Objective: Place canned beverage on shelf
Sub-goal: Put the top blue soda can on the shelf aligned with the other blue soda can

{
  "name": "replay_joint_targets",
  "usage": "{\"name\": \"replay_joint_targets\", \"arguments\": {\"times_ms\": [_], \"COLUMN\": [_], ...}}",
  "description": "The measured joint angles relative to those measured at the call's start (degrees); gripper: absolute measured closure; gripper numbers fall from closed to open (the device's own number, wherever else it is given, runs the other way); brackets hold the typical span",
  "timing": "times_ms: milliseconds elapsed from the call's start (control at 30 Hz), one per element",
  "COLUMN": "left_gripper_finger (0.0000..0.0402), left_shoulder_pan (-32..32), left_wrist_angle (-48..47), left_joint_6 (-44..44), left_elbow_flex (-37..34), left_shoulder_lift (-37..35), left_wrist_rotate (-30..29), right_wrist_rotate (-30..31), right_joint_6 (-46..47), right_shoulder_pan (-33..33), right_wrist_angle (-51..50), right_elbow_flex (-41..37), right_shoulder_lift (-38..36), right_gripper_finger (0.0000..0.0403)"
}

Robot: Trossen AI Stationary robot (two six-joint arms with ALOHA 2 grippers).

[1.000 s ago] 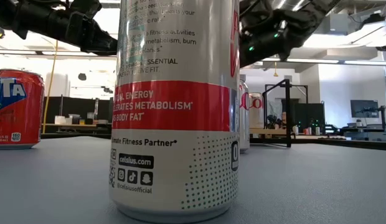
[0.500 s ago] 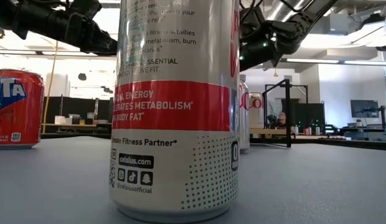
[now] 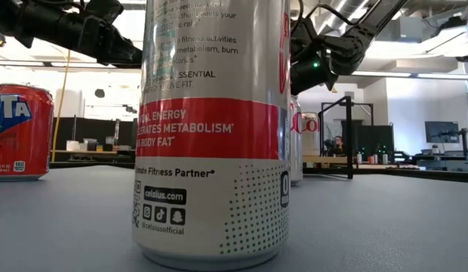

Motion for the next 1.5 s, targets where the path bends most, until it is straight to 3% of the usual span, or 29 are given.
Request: {"name": "replay_joint_targets", "arguments": {"times_ms": [1500], "left_gripper_finger": [0.0079], "left_shoulder_pan": [0.0], "left_wrist_angle": [0.6], "left_joint_6": [0.1], "left_elbow_flex": [0.0], "left_shoulder_lift": [0.0], "left_wrist_rotate": [-0.1], "right_wrist_rotate": [0.2], "right_joint_6": [0.9], "right_shoulder_pan": [-1.9], "right_wrist_angle": [-0.2], "right_elbow_flex": [0.0], "right_shoulder_lift": [0.0], "right_gripper_finger": [0.0403]}}
